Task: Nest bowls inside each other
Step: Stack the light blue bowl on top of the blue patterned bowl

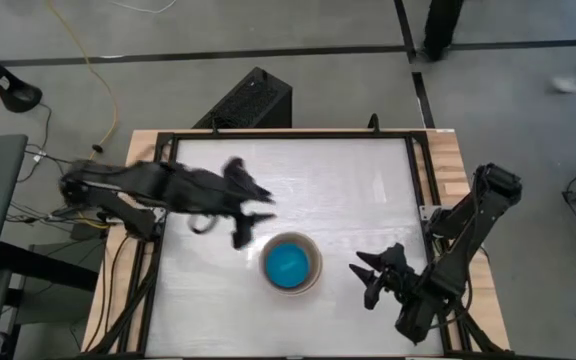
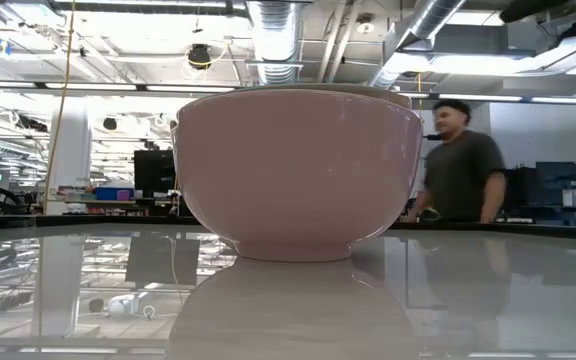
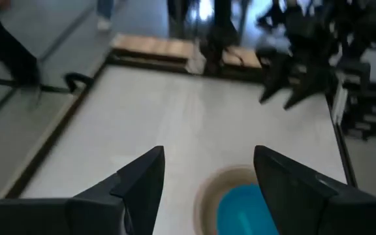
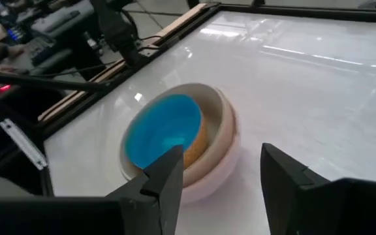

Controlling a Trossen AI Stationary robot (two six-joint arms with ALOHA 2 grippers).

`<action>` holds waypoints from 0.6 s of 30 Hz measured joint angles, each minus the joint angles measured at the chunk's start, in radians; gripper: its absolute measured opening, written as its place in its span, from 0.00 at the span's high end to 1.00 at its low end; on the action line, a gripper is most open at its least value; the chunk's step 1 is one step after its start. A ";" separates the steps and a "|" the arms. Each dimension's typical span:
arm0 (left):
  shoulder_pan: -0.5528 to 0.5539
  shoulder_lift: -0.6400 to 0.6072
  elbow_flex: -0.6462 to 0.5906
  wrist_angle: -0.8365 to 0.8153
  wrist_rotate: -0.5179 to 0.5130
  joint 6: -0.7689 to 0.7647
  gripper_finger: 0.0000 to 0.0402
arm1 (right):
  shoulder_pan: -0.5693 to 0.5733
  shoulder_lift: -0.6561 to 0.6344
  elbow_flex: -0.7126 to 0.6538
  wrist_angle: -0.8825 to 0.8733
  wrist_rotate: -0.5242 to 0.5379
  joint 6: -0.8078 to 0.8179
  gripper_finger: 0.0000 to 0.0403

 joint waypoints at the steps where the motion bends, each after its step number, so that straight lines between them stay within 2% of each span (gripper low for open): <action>1: 0.000 -0.037 -0.020 0.005 -0.016 -0.002 0.44 | -0.012 -0.015 -0.006 0.035 -0.011 -0.053 0.58; 5: -0.017 -0.197 -0.147 0.062 -0.068 -0.052 0.44 | -0.091 -0.082 -0.045 0.214 -0.101 -0.322 0.60; 10: -0.068 -0.398 -0.388 0.187 -0.161 -0.120 0.44 | -0.228 -0.143 -0.138 0.557 -0.350 -0.705 0.62; 13: -0.096 -0.503 -0.531 0.253 -0.209 -0.151 0.44 | -0.301 -0.169 -0.201 0.703 -0.466 -0.826 0.64; 18: -0.132 -0.671 -0.744 0.349 -0.295 -0.189 0.44 | -0.418 -0.197 -0.300 0.852 -0.656 -0.915 0.72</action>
